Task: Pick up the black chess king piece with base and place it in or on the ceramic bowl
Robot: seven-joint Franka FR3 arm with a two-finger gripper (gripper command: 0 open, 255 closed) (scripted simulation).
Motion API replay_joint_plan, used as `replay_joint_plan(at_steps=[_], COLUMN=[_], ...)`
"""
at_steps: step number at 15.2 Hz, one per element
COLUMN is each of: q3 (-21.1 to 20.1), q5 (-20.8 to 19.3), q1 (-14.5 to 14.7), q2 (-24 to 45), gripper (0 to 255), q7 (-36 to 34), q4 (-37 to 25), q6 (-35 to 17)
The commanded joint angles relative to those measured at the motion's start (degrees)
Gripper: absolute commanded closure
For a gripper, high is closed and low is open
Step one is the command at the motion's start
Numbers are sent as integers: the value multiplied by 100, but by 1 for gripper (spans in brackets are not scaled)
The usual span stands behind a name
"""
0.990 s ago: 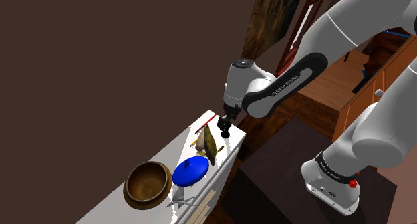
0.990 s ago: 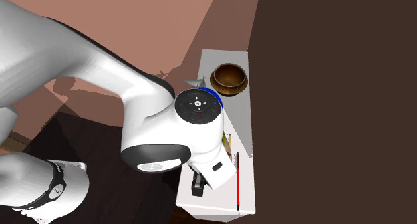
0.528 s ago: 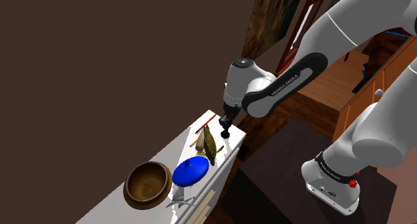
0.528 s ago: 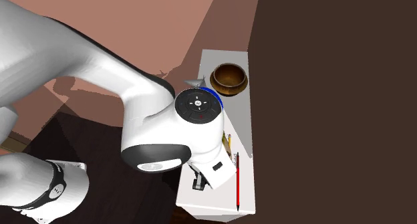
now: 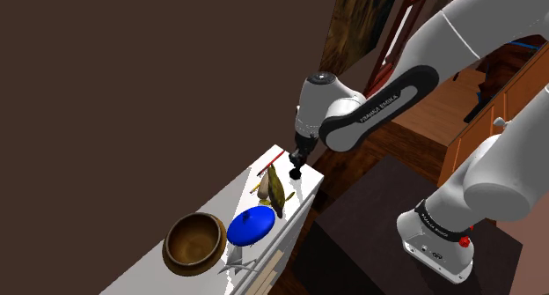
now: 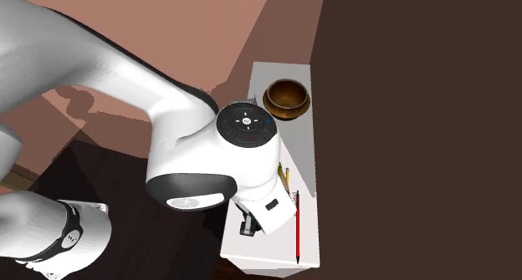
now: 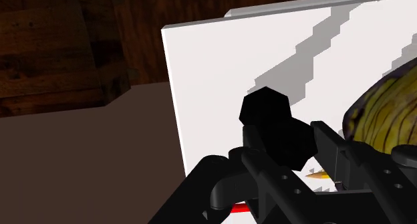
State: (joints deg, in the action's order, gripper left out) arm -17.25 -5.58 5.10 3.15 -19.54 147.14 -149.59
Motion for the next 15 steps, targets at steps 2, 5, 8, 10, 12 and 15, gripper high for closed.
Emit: replay_joint_plan(at_steps=[2,5,8,10,12,15], q3=[-22,-30,-27,-21,-12,5], q5=[178,324,445,514,575,651], q1=[-8,2,16,26,37,53], q2=[-248,-482,-704,-845,-979,-1170], gripper=[255,255,255,255,255,255], q7=[148,258,353,407,456,520], q4=[-28,-62,-110,-148,-193,-270], q6=[261,516,774,946,1120,1380])
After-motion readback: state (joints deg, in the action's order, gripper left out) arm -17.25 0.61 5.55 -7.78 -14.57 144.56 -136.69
